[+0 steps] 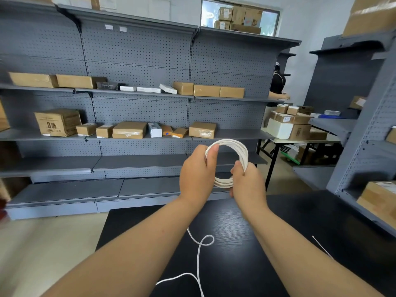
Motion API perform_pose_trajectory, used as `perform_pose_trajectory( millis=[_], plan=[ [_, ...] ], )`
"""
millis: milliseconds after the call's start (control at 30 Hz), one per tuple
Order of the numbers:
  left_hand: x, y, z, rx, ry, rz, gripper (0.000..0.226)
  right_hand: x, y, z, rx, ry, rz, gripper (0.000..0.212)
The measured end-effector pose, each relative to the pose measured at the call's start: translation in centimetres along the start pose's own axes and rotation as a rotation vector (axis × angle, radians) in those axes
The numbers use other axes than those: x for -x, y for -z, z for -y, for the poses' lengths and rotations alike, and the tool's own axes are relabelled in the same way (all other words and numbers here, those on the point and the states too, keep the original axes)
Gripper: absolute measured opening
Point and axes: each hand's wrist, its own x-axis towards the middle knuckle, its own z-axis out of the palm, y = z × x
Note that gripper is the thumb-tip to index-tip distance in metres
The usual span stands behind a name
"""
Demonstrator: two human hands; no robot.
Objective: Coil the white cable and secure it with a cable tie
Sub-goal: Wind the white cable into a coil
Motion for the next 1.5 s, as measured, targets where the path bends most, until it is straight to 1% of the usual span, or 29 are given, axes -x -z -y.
perform_pose_trajectory(
  millis=[133, 200, 233, 300, 333, 433, 467, 500, 533, 633, 700, 733, 833, 900, 967, 1067, 1200, 1267, 1333, 1433, 1500],
  plan=[
    [0.7, -0.5, -0.4, 0.251, 0.176, -0.009, 0.044, 0.3, -0.6, 0.2, -0.051, -0.034, -0.05, 0.032],
    [1.0, -0.7, -0.6, 0.307, 0.211, -0.028, 0.041, 0.6, -0.7, 0.3, -0.086, -0.064, -0.041, 0.032],
    [1.0, -0.7, -0.6, 0.293, 0.196, -0.037, 0.04, 0.8, -0.7, 0.3, -0.131, -0.096, -0.03, 0.032],
    [0.6, -0.5, -0.6, 0.193, 0.123, -0.034, 0.039, 1.2, -0.7, 0.3, -0.252, -0.186, 0.026, 0.031],
    [0.3, -0.2, -0.5, 0.124, 0.074, -0.016, 0.039, 1.3, -0.6, 0.4, -0.313, -0.241, 0.087, 0.03],
    [-0.8, 1.0, -0.1, -0.068, -0.053, 0.088, 0.035, 1.0, 0.3, 0.5, -0.424, -0.369, 0.359, 0.024],
    [-1.2, 1.4, -0.2, -0.133, -0.082, 0.125, 0.035, 0.6, 0.7, 0.5, -0.404, -0.374, 0.429, 0.022],
    [-1.6, 1.8, -0.3, -0.199, -0.11, 0.161, 0.035, 0.2, 1.1, 0.4, -0.334, -0.35, 0.464, 0.022],
    [-2.0, 2.2, -0.4, -0.267, -0.137, 0.198, 0.035, -0.3, 1.6, 0.4, -0.212, -0.289, 0.468, 0.022],
    [-3.0, 3.1, -1.1, -0.434, -0.226, 0.309, 0.036, -1.5, 3.0, 1.0, 0.194, 0.023, 0.377, 0.022],
    [-3.4, 3.5, -1.3, -0.487, -0.296, 0.384, 0.036, -2.0, 3.6, 1.7, 0.355, 0.226, 0.326, 0.022],
    [-3.5, 3.6, -1.4, -0.515, -0.333, 0.424, 0.038, -2.1, 3.8, 2.1, 0.42, 0.308, 0.328, 0.023],
    [-3.8, 3.5, -1.5, -0.572, -0.39, 0.512, 0.041, -2.3, 3.8, 2.8, 0.584, 0.473, 0.375, 0.028],
    [-3.8, 3.5, -1.4, -0.501, -0.383, 0.5, 0.04, -2.4, 3.6, 2.9, 0.608, 0.491, 0.372, 0.027],
    [-3.7, 3.4, -1.3, -0.388, -0.362, 0.461, 0.037, -2.3, 3.5, 2.9, 0.588, 0.498, 0.331, 0.025],
    [-3.4, 3.2, -1.0, -0.156, -0.205, 0.405, 0.03, -2.1, 3.2, 2.6, 0.468, 0.463, 0.227, 0.026],
    [-2.5, 2.6, -0.5, 0.142, 0.003, 0.359, 0.034, -2.0, 3.4, 2.2, 0.324, 0.363, 0.134, 0.027],
    [-2.1, 2.3, -0.4, 0.235, 0.057, 0.353, 0.033, -1.8, 3.3, 1.9, 0.276, 0.318, 0.09, 0.028],
    [-1.6, 2.0, -0.5, 0.222, 0.049, 0.33, 0.032, -1.5, 3.2, 1.7, 0.218, 0.272, 0.046, 0.028],
    [-1.4, 1.6, -0.8, 0.066, -0.019, 0.279, 0.031, -0.8, 2.9, 1.3, 0.172, 0.234, 0.012, 0.029],
    [-1.6, 1.8, -1.0, -0.031, -0.05, 0.287, 0.028, -0.5, 2.9, 1.1, 0.152, 0.199, 0.053, 0.028]
  ],
)
